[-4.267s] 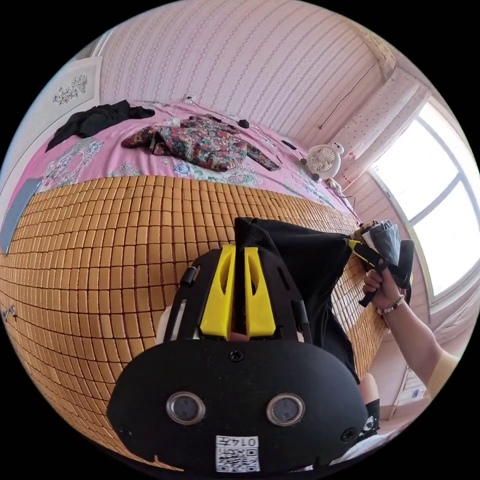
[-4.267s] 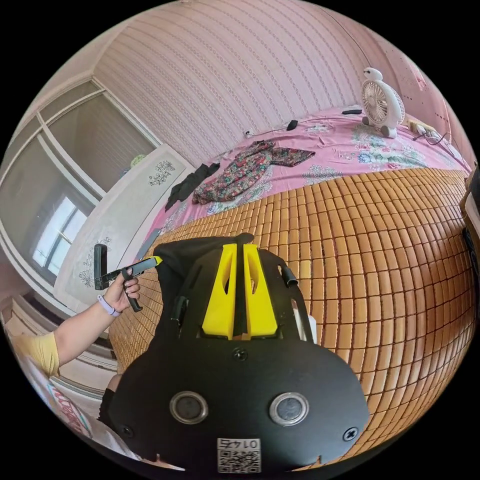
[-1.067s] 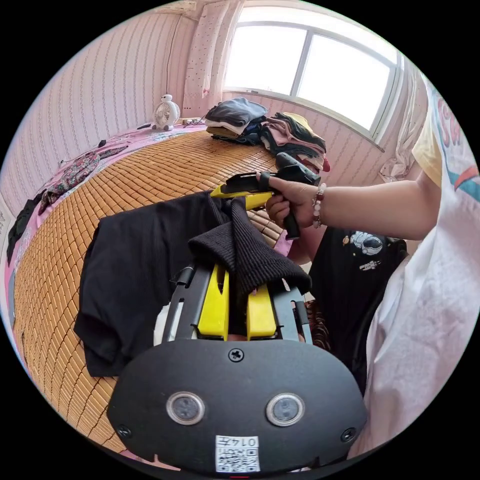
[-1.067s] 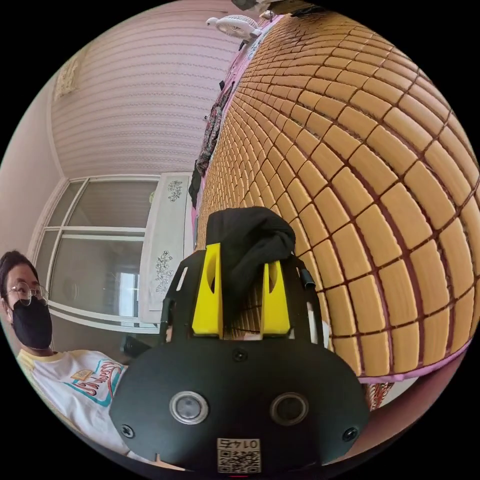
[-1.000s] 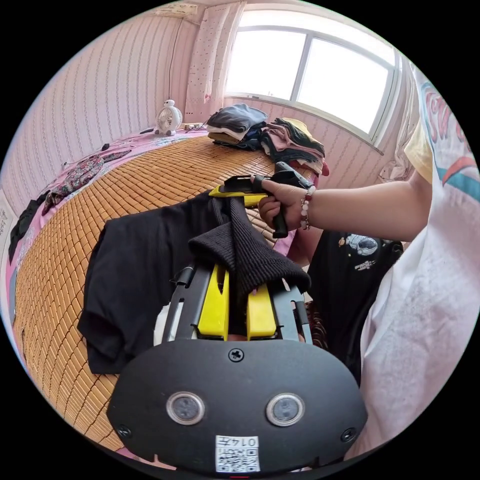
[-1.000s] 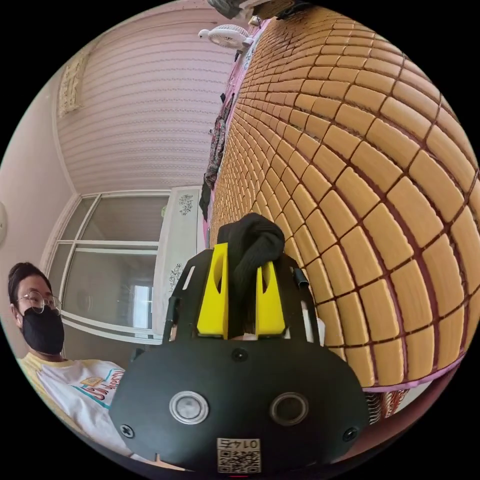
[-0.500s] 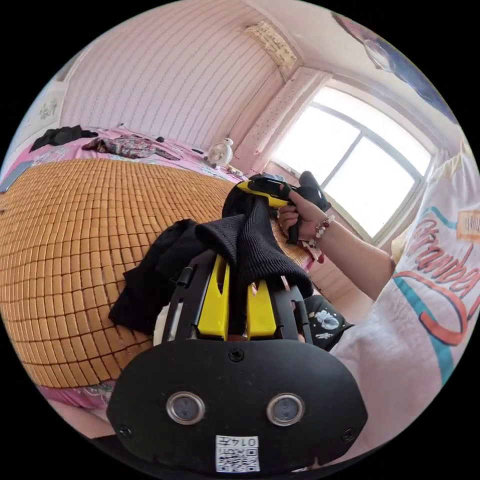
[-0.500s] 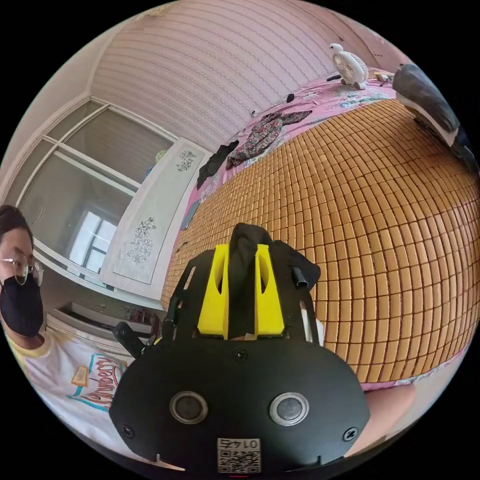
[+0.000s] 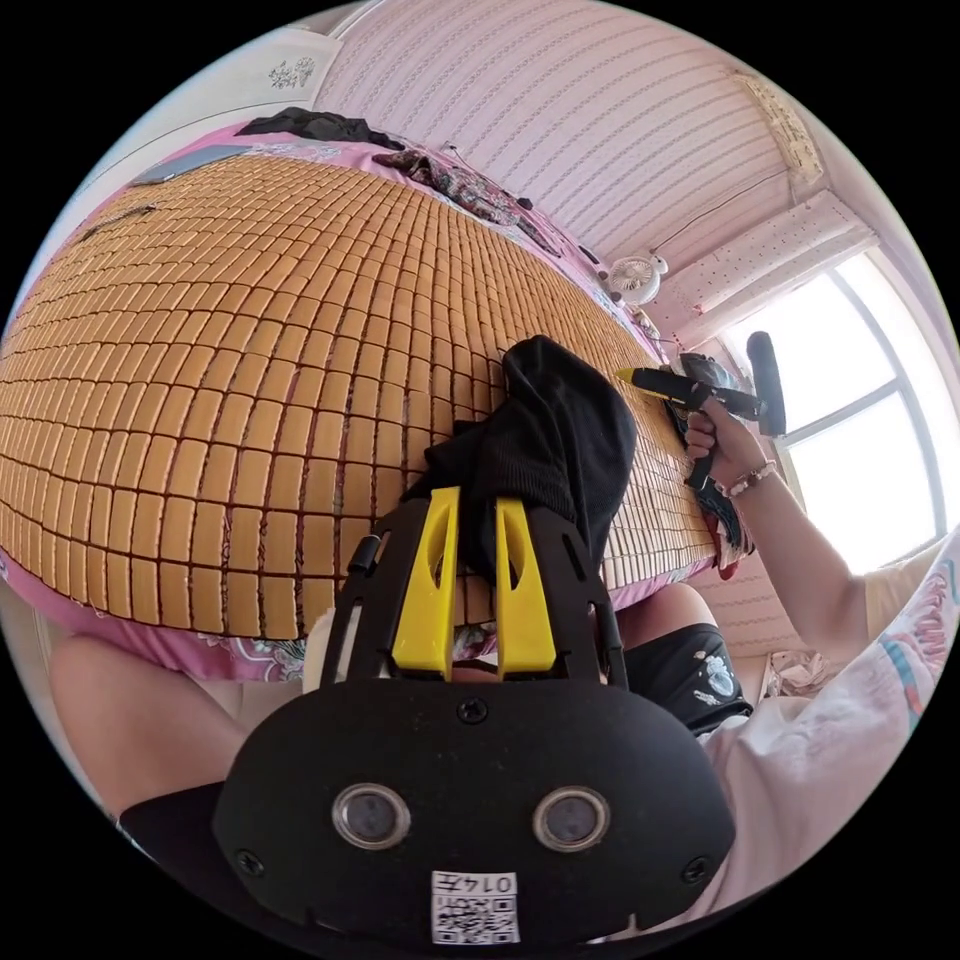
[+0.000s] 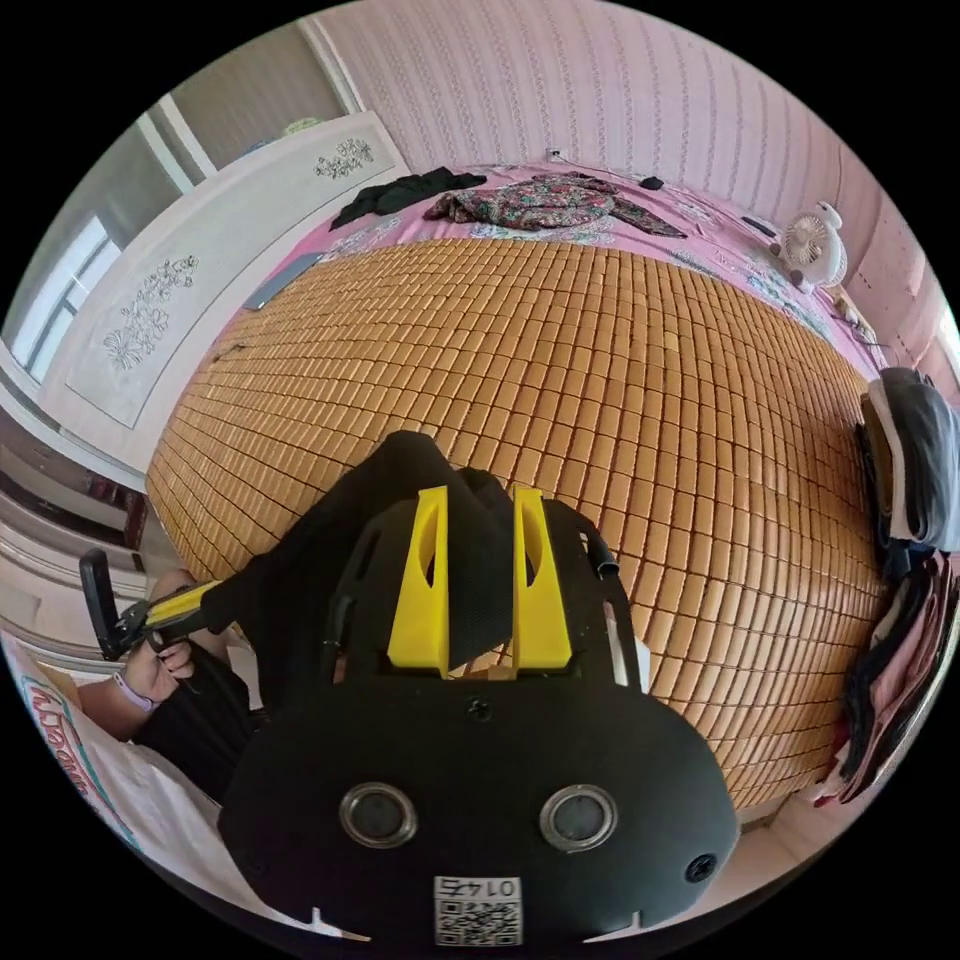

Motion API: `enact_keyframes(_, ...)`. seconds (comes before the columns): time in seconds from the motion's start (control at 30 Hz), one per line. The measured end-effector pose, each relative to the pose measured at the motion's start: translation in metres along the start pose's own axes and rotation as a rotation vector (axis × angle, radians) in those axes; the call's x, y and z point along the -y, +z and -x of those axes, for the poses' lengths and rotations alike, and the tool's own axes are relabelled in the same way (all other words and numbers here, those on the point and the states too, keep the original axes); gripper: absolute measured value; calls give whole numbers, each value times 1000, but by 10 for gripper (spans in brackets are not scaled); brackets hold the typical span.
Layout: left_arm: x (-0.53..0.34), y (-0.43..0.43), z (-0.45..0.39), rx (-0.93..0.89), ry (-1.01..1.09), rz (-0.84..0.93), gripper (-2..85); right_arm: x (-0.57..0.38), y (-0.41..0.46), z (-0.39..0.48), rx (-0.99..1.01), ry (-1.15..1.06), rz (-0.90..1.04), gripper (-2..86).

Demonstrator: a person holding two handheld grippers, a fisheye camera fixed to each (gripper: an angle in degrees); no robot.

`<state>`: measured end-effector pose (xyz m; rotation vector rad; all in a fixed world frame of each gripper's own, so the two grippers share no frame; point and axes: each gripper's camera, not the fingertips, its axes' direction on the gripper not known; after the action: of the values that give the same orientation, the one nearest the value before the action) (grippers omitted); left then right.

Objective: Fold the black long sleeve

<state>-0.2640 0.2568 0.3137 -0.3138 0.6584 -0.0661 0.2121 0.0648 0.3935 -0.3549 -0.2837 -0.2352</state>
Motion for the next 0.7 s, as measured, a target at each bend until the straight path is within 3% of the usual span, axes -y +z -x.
enact_keyframes(0.13, 9, 10, 1, -14, 46, 41, 51, 20, 29, 15, 73, -105, 126, 48)
enact_keyframes(0.4, 15, -16, -1, -260, 57, 24, -8, -9, -61, -24, 349, 5, -42, 1)
enact_keyframes(0.53, 18, -10, 20, -313, -64, 28, -9, -4, -28, -40, 267, 79, 75, 6)
enact_keyframes(0.7, 17, 2, 63, -285, -313, 3, -7, 25, -13, -18, 204, 32, 53, 20)
